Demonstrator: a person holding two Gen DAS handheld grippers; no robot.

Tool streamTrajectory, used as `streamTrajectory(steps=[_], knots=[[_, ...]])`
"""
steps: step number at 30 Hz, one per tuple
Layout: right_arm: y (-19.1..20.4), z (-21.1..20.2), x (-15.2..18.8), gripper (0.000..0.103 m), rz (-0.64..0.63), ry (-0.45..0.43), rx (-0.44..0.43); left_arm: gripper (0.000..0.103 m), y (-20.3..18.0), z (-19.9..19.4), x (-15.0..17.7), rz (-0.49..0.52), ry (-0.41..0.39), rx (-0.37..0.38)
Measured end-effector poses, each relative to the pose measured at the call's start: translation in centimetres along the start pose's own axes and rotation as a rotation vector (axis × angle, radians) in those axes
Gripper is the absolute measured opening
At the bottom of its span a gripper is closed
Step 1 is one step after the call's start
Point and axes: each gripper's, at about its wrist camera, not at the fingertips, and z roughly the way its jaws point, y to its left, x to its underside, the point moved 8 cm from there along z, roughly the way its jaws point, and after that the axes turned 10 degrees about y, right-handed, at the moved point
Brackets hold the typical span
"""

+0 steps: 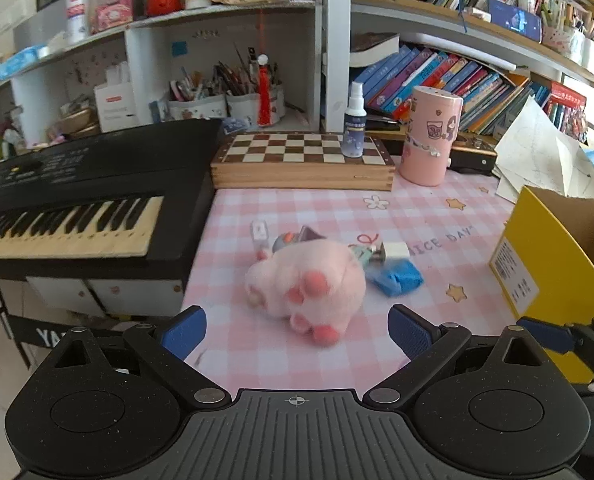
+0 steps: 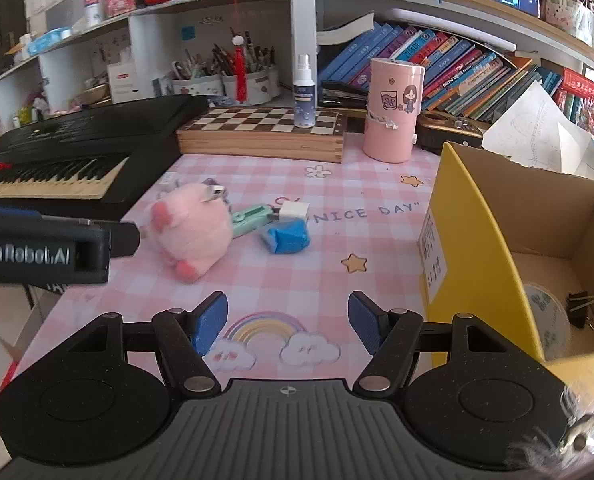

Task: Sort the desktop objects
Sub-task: 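Move both tools toward the pink plush pig and blue eraser, then grasp the pink plush pig with the left tool while the right tool grasps the blue eraser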

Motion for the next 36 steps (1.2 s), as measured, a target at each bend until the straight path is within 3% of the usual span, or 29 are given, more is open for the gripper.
streamTrajectory(steps=[8,13,19,27,31,33,34,35,36], knots=[[-1.1,4.7,-2.2,0.064,0.005,0.01,0.031,0.099,-1.8,5.4,-2.1,0.033,0.077,0.01],[-1.4,7.3,-2.6,0.064,0.009,0.045,0.019,0.099,-2.0,8.4,-2.9,0.027,0.134,-0.029],[-0.9,9.5,-3.3,0.064,-0.032,0.048,-0.004,0.097,-1.9,10.4,-3.4,0.029,0.139,-0.056],[0.9,11.8,-4.8,0.064,-0.068,0.029,-0.027,0.065,0.7,8.6,-3.1,-0.014,0.137,-0.025],[0.8,12.8,-5.2,0.063,-0.071,0.039,-0.011,0.061,1.6,7.9,-2.6,-0.049,0.146,-0.017],[0.7,13.1,-5.2,0.06,-0.062,0.037,-0.02,0.062,1.7,7.9,-2.3,-0.042,0.14,-0.012],[0.7,13.1,-5.2,0.053,-0.066,0.032,-0.024,0.063,1.7,7.9,-2.3,-0.041,0.137,-0.011],[0.8,13.0,-5.2,0.04,-0.076,0.028,-0.03,0.064,1.6,8.1,-2.3,-0.039,0.136,-0.011],[0.9,12.9,-5.2,0.039,-0.085,0.028,-0.04,0.068,1.6,8.2,-2.3,-0.033,0.136,-0.014]])
